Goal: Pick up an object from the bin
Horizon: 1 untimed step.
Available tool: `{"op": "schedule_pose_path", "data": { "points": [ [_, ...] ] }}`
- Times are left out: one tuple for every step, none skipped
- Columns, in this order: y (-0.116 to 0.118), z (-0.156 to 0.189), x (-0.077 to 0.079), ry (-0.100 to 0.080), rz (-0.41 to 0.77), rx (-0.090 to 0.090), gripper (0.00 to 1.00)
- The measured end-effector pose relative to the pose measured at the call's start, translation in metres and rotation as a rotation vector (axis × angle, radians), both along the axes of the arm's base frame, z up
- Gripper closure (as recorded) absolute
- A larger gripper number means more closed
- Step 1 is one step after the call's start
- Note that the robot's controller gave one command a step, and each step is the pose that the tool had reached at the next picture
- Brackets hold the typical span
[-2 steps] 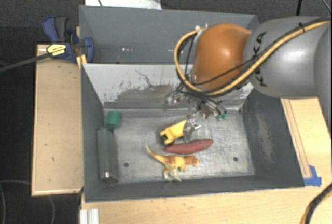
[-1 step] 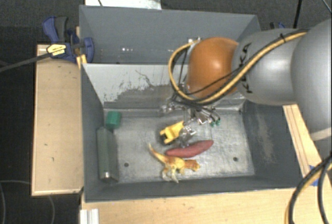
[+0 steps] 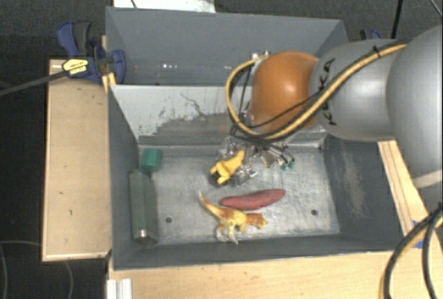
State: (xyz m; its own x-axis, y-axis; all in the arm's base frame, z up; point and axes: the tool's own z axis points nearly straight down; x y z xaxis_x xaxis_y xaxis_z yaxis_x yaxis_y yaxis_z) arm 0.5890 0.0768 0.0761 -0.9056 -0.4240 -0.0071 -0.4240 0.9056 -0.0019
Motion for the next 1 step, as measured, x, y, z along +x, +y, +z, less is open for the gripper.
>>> {"op": "schedule_pose_path", "data": {
  "points": [
    [0.0000, 0.0000, 0.0000, 0.000, -0.001, 0.000, 1.00]
  ]
}}
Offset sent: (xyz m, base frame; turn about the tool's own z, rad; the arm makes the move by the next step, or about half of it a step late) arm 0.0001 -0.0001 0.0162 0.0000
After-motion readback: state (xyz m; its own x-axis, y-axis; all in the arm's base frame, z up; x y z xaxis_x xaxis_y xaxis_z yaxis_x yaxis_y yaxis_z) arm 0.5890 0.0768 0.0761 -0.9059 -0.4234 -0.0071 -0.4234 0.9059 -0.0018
